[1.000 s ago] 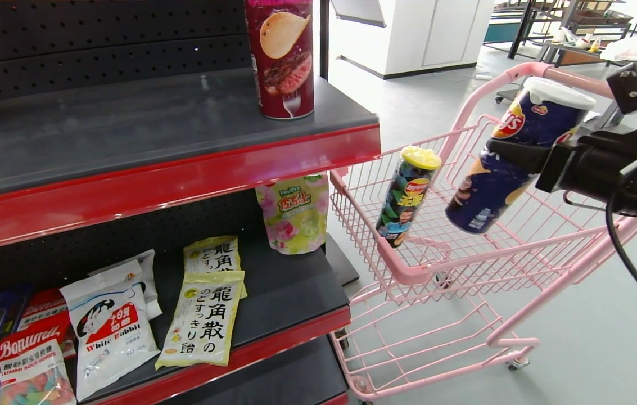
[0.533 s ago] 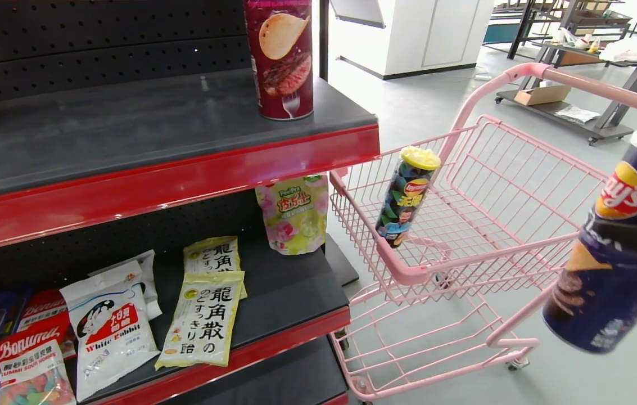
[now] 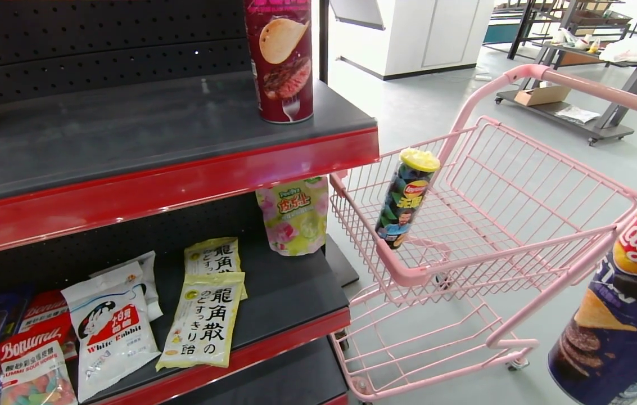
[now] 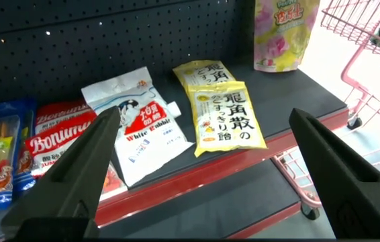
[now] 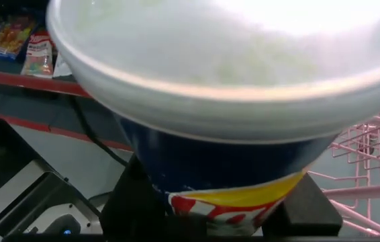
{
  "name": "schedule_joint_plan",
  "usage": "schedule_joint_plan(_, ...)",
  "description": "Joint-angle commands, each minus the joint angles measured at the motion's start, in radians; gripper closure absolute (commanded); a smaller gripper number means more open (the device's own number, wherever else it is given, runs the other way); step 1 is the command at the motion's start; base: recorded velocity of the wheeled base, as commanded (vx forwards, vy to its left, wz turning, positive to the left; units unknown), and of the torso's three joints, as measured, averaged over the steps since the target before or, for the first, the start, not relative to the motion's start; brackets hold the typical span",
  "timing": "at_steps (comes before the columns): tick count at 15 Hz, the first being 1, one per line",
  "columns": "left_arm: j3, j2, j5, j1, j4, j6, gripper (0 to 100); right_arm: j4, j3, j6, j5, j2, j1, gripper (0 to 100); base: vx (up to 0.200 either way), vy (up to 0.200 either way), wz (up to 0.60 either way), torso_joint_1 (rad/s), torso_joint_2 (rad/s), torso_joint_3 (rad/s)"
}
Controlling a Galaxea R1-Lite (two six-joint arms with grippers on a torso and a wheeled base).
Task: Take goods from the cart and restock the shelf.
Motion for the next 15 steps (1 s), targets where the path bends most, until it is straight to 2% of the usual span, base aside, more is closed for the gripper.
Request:
schedule_joint_plan(1, 0.000, 0.001, 0.000, 0.000, 0.000, 0.000, 0, -0.001, 0.012, -0.002, 0.002, -0.005, 0.003, 100, 0.000, 0.000, 0.00, 0.032, -0.29, -0.242)
schedule_joint_plan(9, 0.000, 0.001, 0.000, 0.000, 0.000, 0.000, 0, 0.001, 0.078, -0.039, 0.002, -0.025, 0.003, 100, 0.000, 0.000, 0.00, 0.095, -0.45, -0.362)
schedule_joint_plan(15, 0.000, 0.001, 0.000, 0.000, 0.000, 0.000, 0, -0.005, 0.072, -0.042, -0.001, -0.001, 0.003, 100, 0.000, 0.000, 0.00, 0.164, -0.53, -0.375)
